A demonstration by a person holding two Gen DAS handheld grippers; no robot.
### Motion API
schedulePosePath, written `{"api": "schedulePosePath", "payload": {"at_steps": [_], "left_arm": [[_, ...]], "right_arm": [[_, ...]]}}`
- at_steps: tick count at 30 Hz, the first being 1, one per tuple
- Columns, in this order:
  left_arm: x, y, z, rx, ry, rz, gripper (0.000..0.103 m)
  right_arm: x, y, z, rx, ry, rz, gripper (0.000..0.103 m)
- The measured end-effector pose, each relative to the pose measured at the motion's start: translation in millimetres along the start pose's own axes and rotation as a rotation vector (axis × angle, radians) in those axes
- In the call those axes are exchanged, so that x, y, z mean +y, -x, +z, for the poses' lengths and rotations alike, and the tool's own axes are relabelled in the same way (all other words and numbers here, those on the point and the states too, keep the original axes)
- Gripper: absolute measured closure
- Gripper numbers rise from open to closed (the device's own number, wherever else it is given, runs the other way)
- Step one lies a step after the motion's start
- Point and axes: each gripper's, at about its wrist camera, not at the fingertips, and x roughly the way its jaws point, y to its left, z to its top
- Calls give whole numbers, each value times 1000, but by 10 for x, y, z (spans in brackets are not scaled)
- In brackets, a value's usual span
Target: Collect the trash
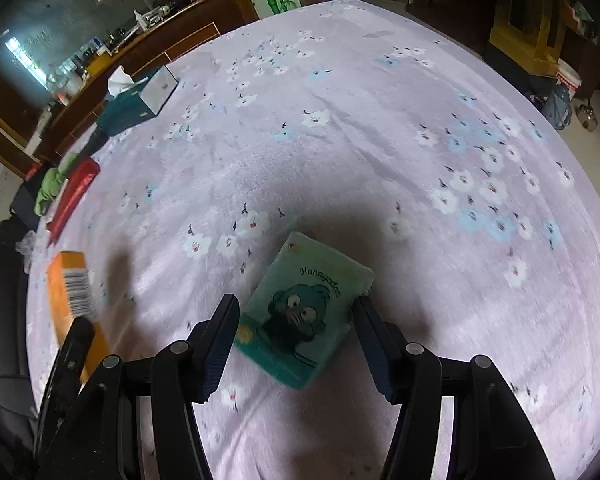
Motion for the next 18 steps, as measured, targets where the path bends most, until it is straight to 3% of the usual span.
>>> {"api": "schedulePosePath", "payload": {"at_steps": [6, 13, 18], "left_arm": [[-35, -26, -4, 11, -11, -1, 59], [-95, -56, -27, 28, -29, -19, 58], [-166, -59, -47, 25, -54, -20, 59]], "right_arm": [[158, -155, 7, -26, 137, -78, 37], [38, -110, -34, -102, 192, -38, 65], [-74, -25, -120, -193, 196, 48, 71]]}}
